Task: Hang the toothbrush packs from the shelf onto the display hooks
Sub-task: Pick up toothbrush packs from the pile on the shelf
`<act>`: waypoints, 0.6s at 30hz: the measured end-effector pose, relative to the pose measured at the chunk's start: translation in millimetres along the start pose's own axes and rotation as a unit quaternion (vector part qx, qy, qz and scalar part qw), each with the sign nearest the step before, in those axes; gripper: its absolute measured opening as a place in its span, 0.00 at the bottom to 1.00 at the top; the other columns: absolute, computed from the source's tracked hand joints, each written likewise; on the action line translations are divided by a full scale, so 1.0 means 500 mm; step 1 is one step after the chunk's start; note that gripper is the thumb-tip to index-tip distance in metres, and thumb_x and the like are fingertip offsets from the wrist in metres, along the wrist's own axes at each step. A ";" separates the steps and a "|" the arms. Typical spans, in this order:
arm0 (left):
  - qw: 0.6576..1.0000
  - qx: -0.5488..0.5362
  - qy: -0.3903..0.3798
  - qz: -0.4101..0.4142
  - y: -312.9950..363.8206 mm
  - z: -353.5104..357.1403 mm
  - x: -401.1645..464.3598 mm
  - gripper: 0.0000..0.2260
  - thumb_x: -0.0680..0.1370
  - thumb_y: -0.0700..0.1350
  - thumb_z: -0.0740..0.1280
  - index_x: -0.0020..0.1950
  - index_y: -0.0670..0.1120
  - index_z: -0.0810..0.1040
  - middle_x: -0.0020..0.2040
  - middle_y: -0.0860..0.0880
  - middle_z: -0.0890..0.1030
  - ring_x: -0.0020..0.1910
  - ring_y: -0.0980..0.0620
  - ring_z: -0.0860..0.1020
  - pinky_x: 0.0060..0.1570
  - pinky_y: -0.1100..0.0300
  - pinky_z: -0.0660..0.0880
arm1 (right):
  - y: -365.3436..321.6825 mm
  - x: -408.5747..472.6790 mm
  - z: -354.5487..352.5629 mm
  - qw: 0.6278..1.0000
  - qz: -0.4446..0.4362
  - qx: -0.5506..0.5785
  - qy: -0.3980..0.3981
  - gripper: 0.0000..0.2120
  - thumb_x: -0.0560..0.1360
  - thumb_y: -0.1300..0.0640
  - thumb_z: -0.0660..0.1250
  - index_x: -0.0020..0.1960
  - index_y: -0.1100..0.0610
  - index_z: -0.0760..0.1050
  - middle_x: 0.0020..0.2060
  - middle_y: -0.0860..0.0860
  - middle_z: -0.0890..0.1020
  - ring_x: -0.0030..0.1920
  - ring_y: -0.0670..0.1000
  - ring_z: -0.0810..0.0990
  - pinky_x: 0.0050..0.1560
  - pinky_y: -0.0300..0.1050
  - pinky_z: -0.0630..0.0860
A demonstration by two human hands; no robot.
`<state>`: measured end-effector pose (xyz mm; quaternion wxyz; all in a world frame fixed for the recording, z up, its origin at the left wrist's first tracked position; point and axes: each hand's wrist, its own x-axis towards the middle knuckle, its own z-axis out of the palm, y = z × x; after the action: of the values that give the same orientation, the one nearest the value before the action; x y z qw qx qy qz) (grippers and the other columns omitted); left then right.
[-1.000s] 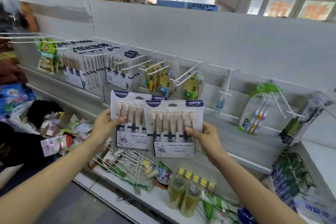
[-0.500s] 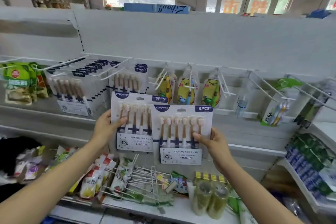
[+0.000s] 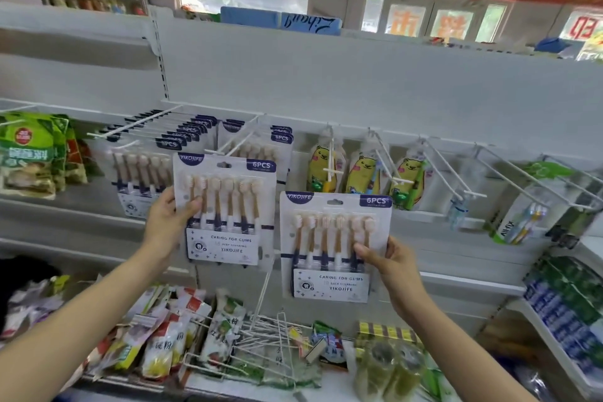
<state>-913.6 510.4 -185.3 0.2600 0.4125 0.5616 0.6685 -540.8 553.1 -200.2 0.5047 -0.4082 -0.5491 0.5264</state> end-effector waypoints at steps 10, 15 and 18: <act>0.999 -0.040 -0.003 0.001 -0.013 -0.009 0.042 0.14 0.77 0.36 0.69 0.63 0.42 0.75 0.53 0.48 0.83 0.49 0.58 0.82 0.49 0.62 0.76 | 0.014 0.028 0.066 1.000 -0.002 -0.015 0.005 0.10 0.74 0.66 0.71 0.55 0.62 0.80 0.48 0.55 0.87 0.50 0.54 0.86 0.46 0.43 0.81; 1.000 -0.019 -0.022 0.003 -0.015 0.009 0.083 0.12 0.77 0.36 0.69 0.55 0.51 0.77 0.52 0.50 0.84 0.52 0.54 0.82 0.54 0.56 0.77 | 0.023 0.037 0.084 1.000 0.002 -0.023 0.000 0.11 0.73 0.65 0.72 0.55 0.61 0.80 0.49 0.56 0.87 0.52 0.57 0.86 0.53 0.50 0.80; 1.000 -0.022 -0.017 -0.009 -0.031 0.031 0.122 0.12 0.77 0.37 0.69 0.58 0.50 0.77 0.54 0.49 0.83 0.56 0.50 0.81 0.59 0.51 0.76 | 0.024 0.040 0.089 1.000 0.007 -0.029 -0.003 0.11 0.73 0.65 0.72 0.55 0.61 0.81 0.49 0.56 0.87 0.51 0.56 0.86 0.53 0.50 0.80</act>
<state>-934.2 571.8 -183.7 0.2844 0.4133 0.5456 0.6713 -588.8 566.9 -206.9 0.4874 -0.4248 -0.5628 0.5151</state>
